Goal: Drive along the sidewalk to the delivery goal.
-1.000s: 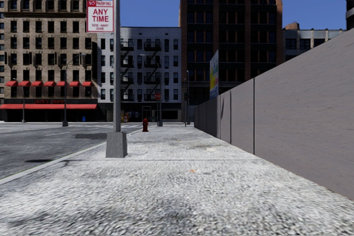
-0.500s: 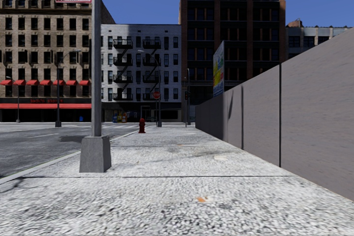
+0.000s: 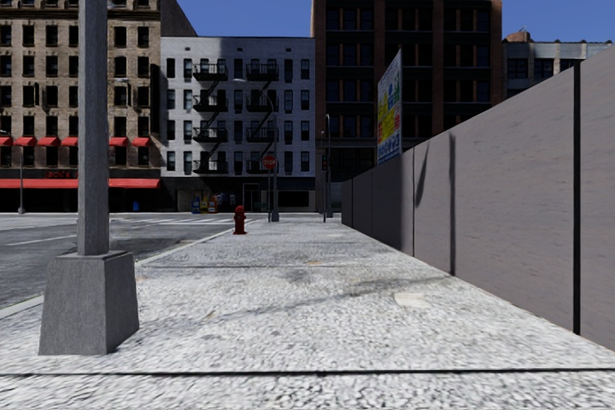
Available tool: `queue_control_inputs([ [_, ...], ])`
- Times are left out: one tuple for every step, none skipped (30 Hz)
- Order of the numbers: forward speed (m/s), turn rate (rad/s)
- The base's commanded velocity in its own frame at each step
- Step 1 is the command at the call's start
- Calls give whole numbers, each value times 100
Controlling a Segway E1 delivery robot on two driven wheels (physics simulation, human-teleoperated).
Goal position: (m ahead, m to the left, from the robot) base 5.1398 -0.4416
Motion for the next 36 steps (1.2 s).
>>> queue_control_inputs([
  [200, 0],
  [200, 0],
  [200, 0],
  [200, 0],
  [200, 0],
  [200, 0],
  [200, 0],
  [200, 0],
  [200, 0],
  [200, 0],
  [200, 0],
  [200, 0],
  [200, 0],
  [200, 0],
  [200, 0],
  [200, 0],
  [200, 0],
  [200, 0],
  [200, 0],
  [200, 0],
  [200, 0],
  [200, 0],
  [200, 0],
  [200, 0],
  [200, 0],
  [200, 0],
  [200, 0],
  [200, 0],
  [200, 0],
  [200, 0],
  [200, 0],
  [200, 0],
  [200, 0],
  [200, 0],
  [200, 0],
  [200, 0],
])
